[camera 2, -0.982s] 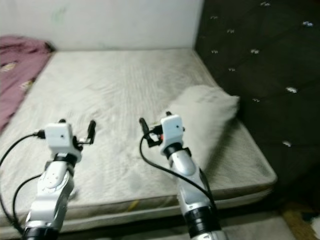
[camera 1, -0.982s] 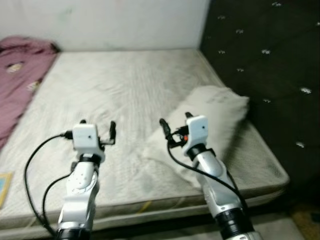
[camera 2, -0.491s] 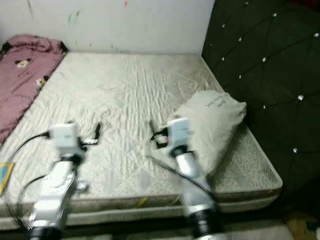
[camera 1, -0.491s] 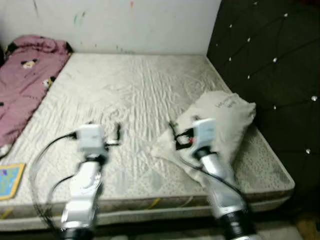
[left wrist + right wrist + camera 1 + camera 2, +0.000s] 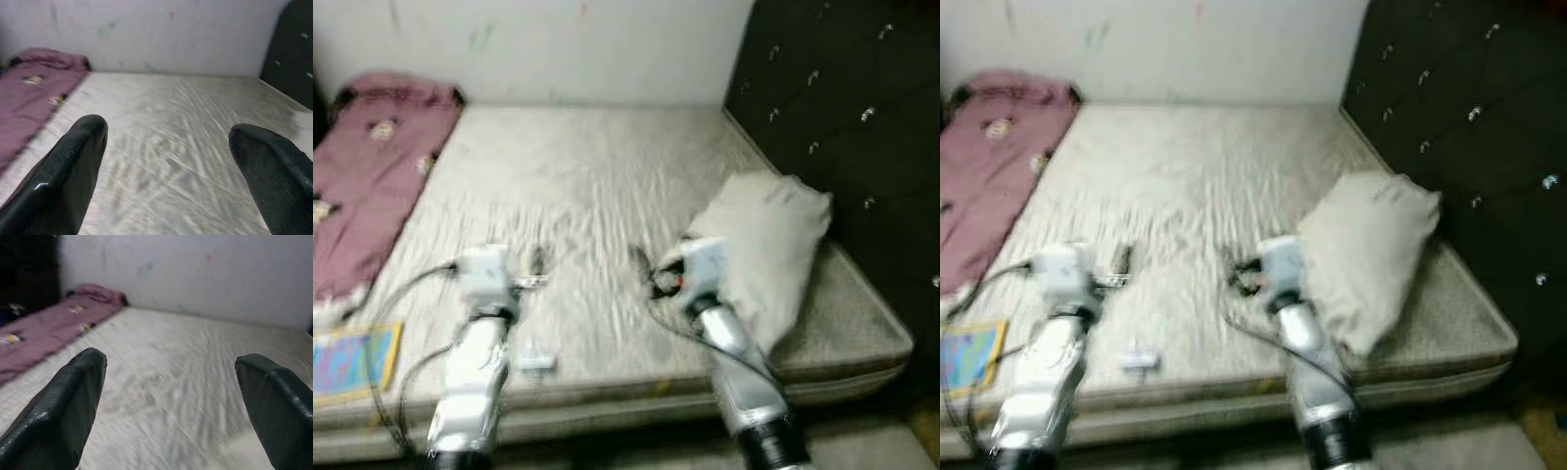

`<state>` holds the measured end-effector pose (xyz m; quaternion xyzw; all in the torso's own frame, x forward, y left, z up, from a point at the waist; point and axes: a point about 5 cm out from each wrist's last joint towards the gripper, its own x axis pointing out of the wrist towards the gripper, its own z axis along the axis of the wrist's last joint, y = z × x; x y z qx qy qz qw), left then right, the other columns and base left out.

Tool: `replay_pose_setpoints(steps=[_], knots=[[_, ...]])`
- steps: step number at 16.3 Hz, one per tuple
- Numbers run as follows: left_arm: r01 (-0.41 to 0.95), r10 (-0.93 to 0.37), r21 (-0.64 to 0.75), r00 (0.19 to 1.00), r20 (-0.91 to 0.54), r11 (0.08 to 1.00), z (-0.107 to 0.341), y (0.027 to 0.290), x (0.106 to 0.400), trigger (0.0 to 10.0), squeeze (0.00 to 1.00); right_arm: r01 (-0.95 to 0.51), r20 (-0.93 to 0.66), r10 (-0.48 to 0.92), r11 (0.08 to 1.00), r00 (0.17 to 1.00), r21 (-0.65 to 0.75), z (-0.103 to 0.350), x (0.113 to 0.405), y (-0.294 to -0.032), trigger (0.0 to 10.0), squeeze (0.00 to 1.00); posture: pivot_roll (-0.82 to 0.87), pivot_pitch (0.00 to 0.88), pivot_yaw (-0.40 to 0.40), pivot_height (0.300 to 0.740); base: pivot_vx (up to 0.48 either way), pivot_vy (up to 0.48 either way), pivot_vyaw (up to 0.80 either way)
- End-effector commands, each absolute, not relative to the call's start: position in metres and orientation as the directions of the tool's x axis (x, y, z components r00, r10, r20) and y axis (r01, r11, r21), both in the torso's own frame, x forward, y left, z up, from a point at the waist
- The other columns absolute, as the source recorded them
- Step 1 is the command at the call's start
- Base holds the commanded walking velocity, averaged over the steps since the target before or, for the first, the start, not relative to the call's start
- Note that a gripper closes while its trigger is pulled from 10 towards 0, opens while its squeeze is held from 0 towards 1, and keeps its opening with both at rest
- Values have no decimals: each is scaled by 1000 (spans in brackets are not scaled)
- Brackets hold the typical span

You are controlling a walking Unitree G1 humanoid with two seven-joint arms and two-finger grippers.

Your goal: Clean up the room

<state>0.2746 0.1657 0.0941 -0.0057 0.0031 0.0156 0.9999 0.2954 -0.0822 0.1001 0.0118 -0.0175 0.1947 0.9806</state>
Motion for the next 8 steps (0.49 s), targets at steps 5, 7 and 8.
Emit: replay_pose_setpoints(steps=[5,7,8], knots=[[-1,1,-29,1000,14,1000,99,154,278,10000,0,-346,39,346,938,938,-10,102,300,-97,10000,0,94,0,-39,740,0,480,0],[13,-12,-34,999,39,999,102,152,277,10000,0,-350,34,351,936,936,-24,101,300,-96,10000,0,94,0,-39,740,0,0,0],[26,-24,-40,998,49,999,103,151,276,10000,0,-354,35,355,935,934,-35,101,300,-96,10000,0,94,0,-39,740,0,0,0]])
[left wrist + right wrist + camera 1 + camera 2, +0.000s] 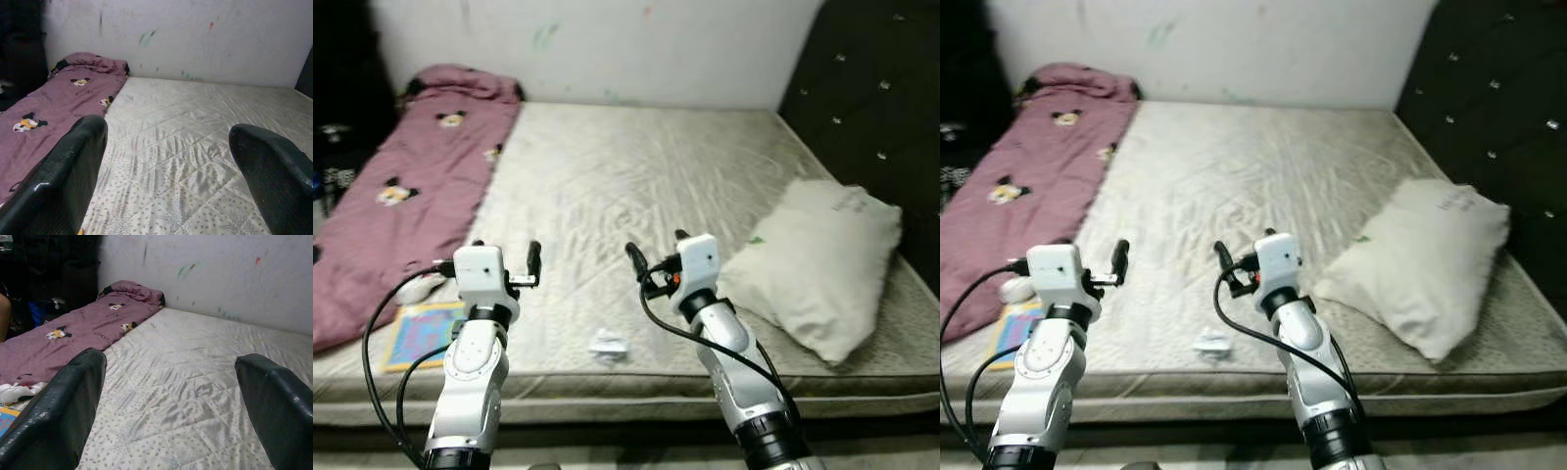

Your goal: Clean up the room

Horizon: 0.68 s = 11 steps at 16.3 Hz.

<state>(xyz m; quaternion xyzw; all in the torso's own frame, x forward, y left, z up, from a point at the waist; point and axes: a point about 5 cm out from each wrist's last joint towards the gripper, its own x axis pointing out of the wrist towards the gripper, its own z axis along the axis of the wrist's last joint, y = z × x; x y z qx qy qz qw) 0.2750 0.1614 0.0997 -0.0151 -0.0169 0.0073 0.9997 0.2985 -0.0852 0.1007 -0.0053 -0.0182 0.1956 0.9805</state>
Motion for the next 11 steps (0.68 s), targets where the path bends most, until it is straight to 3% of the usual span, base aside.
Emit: replay_pose_setpoints(steps=[1,4,11], knots=[[32,-30,-42,998,49,999,103,150,276,10000,0,-355,35,356,934,934,-34,101,300,-96,10000,0,93,0,-39,740,0,0,781],[47,-44,-45,997,56,998,103,149,276,10000,0,-350,33,351,936,936,-24,100,300,-96,10000,0,92,0,-38,740,0,0,398],[48,-45,-53,997,59,997,104,149,276,10000,0,-347,30,348,937,937,-26,100,301,-96,10000,0,94,0,-40,740,323,0,0]])
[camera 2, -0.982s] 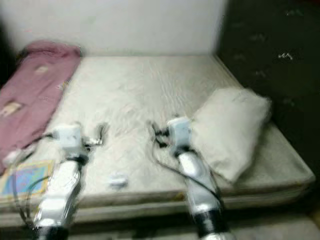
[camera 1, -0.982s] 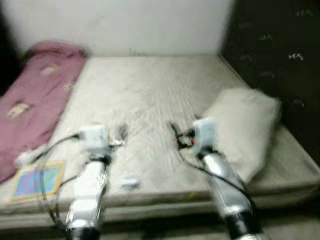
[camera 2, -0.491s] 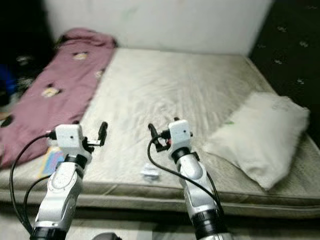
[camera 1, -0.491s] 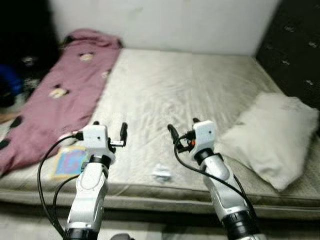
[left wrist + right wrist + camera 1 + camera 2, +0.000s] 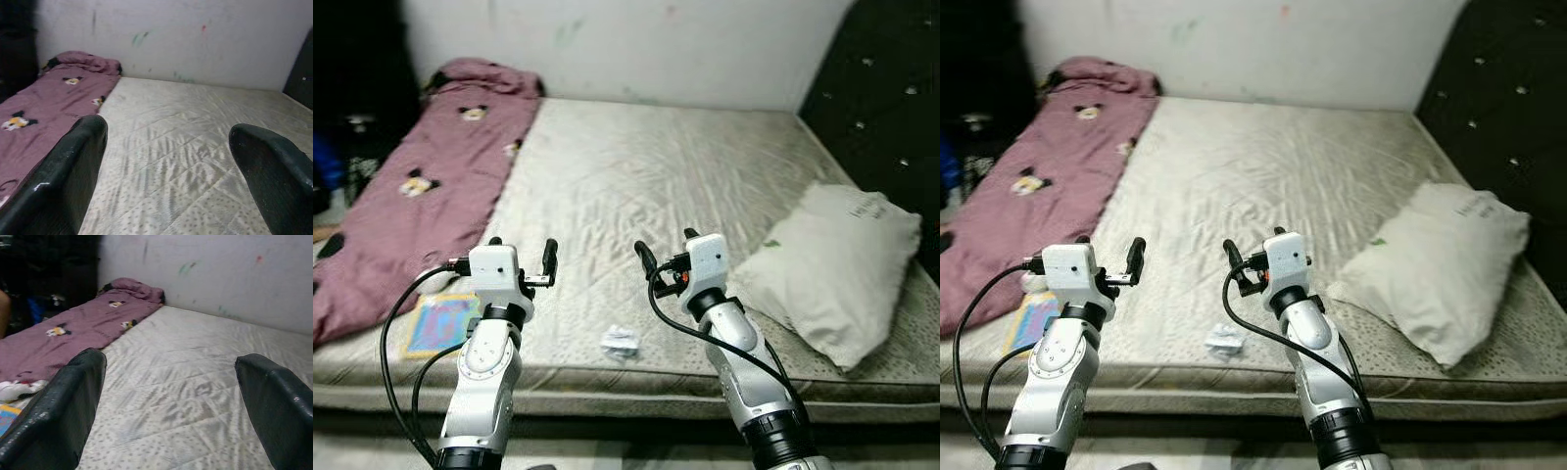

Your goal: Clean up the room

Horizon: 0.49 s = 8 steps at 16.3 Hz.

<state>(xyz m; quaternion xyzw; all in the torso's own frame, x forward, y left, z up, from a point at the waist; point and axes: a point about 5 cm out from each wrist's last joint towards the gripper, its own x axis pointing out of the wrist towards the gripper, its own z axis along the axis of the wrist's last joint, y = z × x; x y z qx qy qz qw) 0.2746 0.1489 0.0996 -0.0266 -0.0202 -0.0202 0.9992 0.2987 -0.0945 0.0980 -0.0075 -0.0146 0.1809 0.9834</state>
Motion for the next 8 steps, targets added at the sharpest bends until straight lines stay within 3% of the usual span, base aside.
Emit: replay_pose_setpoints(steps=[1,3,8], knots=[[50,-46,-54,997,58,997,104,149,276,10000,0,-344,28,345,939,938,-26,100,301,-96,10000,0,94,0,-40,740,330,0,0],[45,-43,-55,998,52,997,104,149,276,10000,0,-343,28,343,939,939,-26,100,301,-97,10000,0,92,0,-41,740,268,0,0],[22,-21,-33,999,24,999,101,150,278,10000,0,-322,18,322,947,947,-23,98,302,-98,10000,0,93,0,-42,740,0,0,0]])
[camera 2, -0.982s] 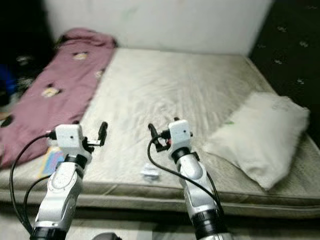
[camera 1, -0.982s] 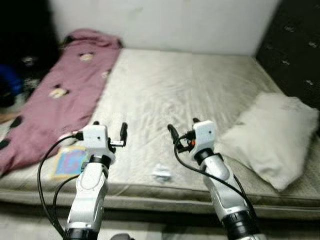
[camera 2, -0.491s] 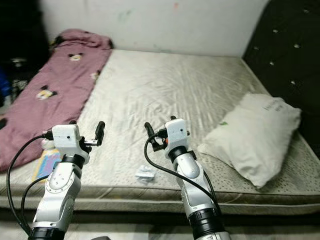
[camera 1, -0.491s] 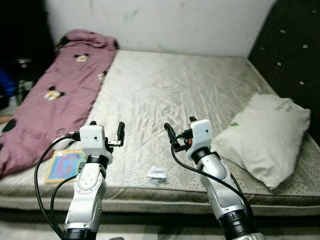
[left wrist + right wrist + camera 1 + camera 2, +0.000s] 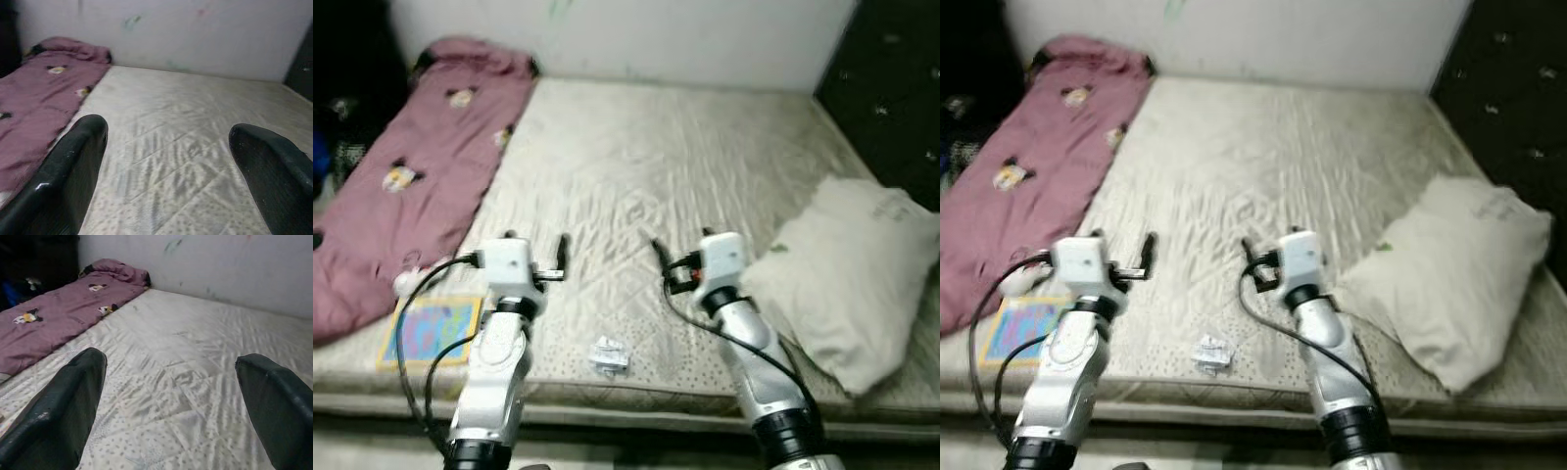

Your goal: Clean up the room

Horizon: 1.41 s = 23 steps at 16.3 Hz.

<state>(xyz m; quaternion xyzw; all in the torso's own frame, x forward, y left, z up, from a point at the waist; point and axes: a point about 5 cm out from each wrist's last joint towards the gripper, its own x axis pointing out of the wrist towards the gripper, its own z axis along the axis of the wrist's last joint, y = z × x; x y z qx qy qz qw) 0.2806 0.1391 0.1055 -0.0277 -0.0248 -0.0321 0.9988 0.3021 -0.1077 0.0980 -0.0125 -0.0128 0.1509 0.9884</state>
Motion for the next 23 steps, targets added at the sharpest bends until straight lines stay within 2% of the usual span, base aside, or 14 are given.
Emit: replay_pose_setpoints(steps=[1,3,4,5,7,23], knots=[[7,-6,-31,1000,23,1000,101,152,278,10000,0,-310,8,310,950,951,-24,98,302,-98,10000,0,92,0,-41,740,0,0,0],[-8,9,-10,1000,16,1000,100,154,278,10000,0,-298,2,298,954,954,-14,97,303,-99,10000,0,92,0,-39,740,0,0,0],[-69,68,93,998,8,993,101,160,278,10000,0,-293,0,293,956,956,-9,97,303,-98,10000,0,91,0,-37,740,0,0,0],[-52,50,100,999,17,994,101,162,277,10000,0,-285,-5,285,958,958,-6,96,303,-99,10000,0,91,0,-37,740,0,0,0],[-22,20,84,999,28,996,101,164,274,10000,0,-274,-10,274,962,962,1,96,304,-100,10000,0,92,0,-36,740,0,0,0],[-26,23,83,999,27,996,101,164,273,10000,0,-269,-12,268,963,963,-14,96,304,-101,10000,0,92,0,-36,740,0,0,0]])
